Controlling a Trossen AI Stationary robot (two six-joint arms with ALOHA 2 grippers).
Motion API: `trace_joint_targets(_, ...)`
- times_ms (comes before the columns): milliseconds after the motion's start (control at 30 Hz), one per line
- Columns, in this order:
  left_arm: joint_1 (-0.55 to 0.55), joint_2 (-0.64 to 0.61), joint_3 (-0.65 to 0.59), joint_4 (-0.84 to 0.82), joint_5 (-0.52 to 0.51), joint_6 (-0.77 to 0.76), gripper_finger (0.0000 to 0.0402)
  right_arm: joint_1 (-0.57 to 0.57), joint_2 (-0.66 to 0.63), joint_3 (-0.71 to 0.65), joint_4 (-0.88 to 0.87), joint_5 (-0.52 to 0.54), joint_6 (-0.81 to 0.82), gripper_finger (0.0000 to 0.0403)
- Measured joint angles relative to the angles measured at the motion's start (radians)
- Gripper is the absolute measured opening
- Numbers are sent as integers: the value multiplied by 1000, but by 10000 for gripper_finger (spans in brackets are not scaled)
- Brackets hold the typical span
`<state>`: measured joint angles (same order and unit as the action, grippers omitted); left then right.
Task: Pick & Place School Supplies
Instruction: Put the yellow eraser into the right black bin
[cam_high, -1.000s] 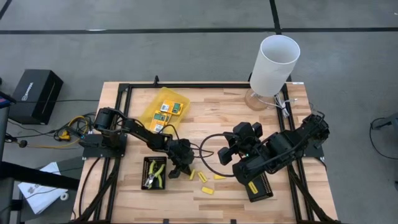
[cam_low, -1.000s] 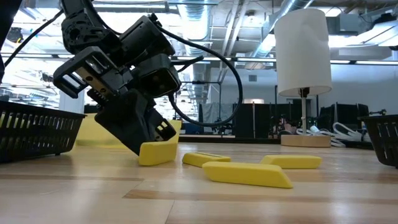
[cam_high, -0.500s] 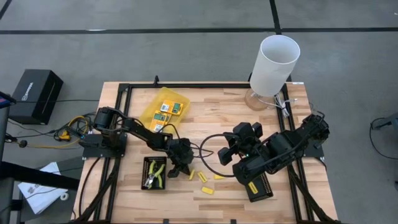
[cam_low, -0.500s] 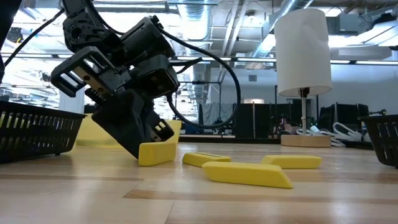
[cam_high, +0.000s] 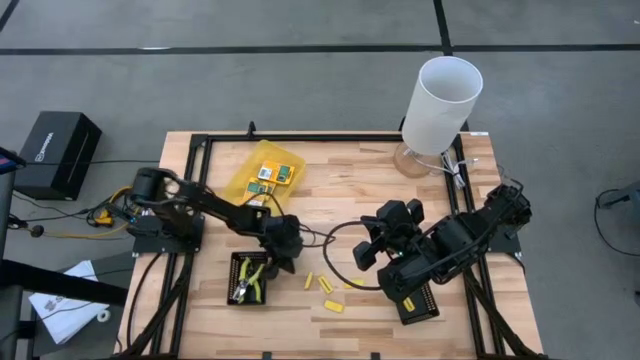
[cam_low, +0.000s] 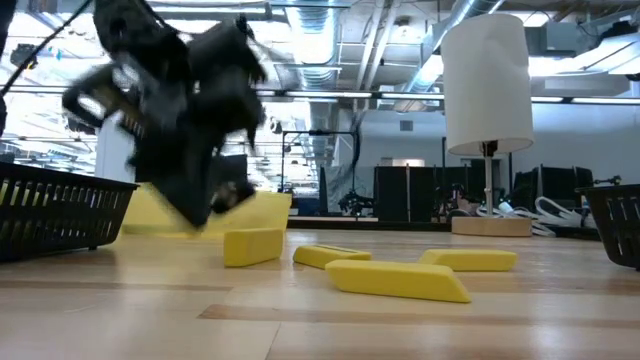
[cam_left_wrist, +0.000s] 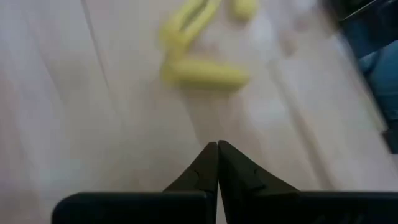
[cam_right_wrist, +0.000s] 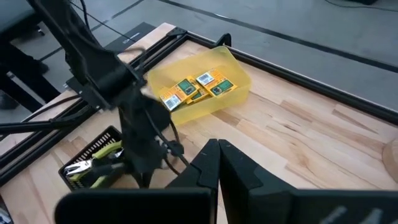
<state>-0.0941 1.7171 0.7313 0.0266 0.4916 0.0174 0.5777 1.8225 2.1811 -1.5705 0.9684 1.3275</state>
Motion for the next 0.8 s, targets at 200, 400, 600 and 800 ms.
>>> trace_joint_targets(200,-3,-261,4,-271,-21,161,6,3,-12,1,6,25,-20,0)
trace_joint_targets(400,-3,-481,6,-369,-66,127,24,4,-21,24,22,28,-56,0)
trace_joint_targets(600,7,-660,7,-405,-98,-39,51,-39,-18,25,193,-147,-303,0)
trace_joint_targets(800,8,-803,9,-474,-170,-136,70,-141,-18,25,389,-285,-619,6)
